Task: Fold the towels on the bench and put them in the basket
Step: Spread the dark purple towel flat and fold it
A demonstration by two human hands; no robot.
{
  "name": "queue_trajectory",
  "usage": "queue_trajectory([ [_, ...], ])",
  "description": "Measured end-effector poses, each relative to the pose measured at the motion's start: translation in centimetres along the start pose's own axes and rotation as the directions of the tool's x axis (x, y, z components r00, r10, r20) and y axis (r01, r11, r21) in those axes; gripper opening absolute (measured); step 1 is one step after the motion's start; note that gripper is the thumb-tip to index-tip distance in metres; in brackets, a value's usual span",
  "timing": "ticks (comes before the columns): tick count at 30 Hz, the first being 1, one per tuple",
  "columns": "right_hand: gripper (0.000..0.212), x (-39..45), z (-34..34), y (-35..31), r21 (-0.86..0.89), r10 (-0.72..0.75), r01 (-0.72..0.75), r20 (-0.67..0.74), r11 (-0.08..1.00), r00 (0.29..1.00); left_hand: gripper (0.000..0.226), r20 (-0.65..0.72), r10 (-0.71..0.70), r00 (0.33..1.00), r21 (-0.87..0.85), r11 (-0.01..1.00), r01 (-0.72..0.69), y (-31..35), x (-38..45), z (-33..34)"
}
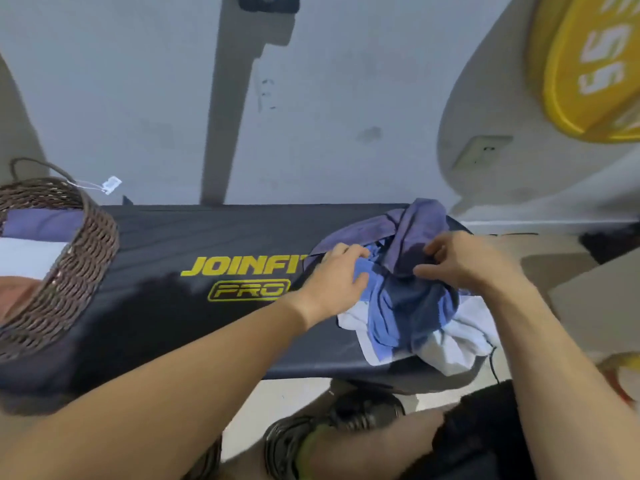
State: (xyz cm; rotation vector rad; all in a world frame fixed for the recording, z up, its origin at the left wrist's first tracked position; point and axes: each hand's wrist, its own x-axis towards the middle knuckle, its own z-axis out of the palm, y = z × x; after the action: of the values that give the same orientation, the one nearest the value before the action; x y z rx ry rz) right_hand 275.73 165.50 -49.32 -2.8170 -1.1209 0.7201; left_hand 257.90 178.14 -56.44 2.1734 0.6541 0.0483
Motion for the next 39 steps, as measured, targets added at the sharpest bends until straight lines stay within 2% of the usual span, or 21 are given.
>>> queue_trajectory([
  [3,0.058,1.5,1.5,0.4,0.164,0.005,0.007,-0.068,0.986,0.998,0.054,0.048,-0.055,0.997,-0.107,0.992,0.060,0.4,1.7,3.1],
  [6,0.066,3.3,3.5,0.9,0.252,0.028,-0.003,-0.095,0.968,0.995,0.062,0.059,-0.089,0.994,-0.156,0.983,0.097,0.4,3.2,4.5],
  [7,0.060,3.8,4.1,1.2,0.230,0.026,-0.006,-0.083,0.973,0.996,0.067,0.047,-0.099,0.994,-0.174,0.979,0.106,0.4,3.7,4.7],
  [9,0.035,4.7,4.8,1.5,0.228,0.016,0.006,-0.097,0.974,0.995,0.080,0.028,-0.122,0.992,-0.216,0.968,0.125,0.5,4.6,4.5],
  [11,0.011,5.5,4.8,1.8,0.296,0.027,0.007,-0.110,0.955,0.994,0.086,-0.028,-0.151,0.988,-0.245,0.960,0.139,0.9,5.3,4.0],
  [12,0.009,5.7,4.6,1.9,0.333,0.026,0.010,-0.101,0.943,0.995,0.086,-0.065,-0.160,0.985,-0.264,0.955,0.138,1.2,5.7,3.7],
  [15,0.019,5.4,3.4,1.3,0.539,-0.054,0.077,-0.059,0.839,0.997,0.079,-0.090,-0.127,0.988,-0.350,0.933,0.088,2.1,6.3,2.7],
  [17,0.011,4.6,2.8,0.5,0.693,-0.177,0.152,-0.036,0.705,0.984,0.072,-0.086,-0.098,0.992,-0.517,0.855,0.040,2.8,6.2,2.1],
  [19,0.009,3.9,2.4,-0.5,0.732,-0.284,0.229,-0.051,0.641,0.957,0.062,-0.129,-0.091,0.988,-0.648,0.762,-0.014,3.2,5.6,1.1],
  [22,0.021,3.1,2.0,-2.2,0.769,-0.392,0.291,-0.058,0.569,0.918,0.039,-0.201,-0.082,0.976,-0.638,0.767,-0.067,3.0,4.2,-1.3],
  [26,0.024,1.8,1.9,-4.0,0.833,-0.495,0.270,0.004,0.482,0.869,0.019,-0.136,-0.065,0.989,-0.552,0.834,-0.021,1.4,1.6,-4.8],
  [29,0.027,1.3,2.2,-5.1,0.802,-0.491,0.283,0.015,0.526,0.871,0.011,-0.133,-0.120,0.984,-0.500,0.865,0.038,-0.6,-1.1,-6.5],
  [34,0.027,1.6,3.0,-5.8,0.521,-0.433,0.372,-0.005,0.768,0.901,0.009,-0.224,-0.211,0.952,-0.445,0.891,0.092,-4.4,-6.0,-7.2],
  [36,0.030,1.7,3.9,-6.3,0.416,-0.453,0.402,0.028,0.816,0.891,0.016,-0.208,-0.235,0.950,-0.393,0.909,0.139,-6.4,-8.0,-7.3],
  [39,0.046,1.8,5.1,-7.4,0.265,-0.503,0.457,0.139,0.849,0.853,0.022,-0.138,-0.265,0.954,-0.266,0.938,0.222,-9.5,-10.8,-8.7],
])
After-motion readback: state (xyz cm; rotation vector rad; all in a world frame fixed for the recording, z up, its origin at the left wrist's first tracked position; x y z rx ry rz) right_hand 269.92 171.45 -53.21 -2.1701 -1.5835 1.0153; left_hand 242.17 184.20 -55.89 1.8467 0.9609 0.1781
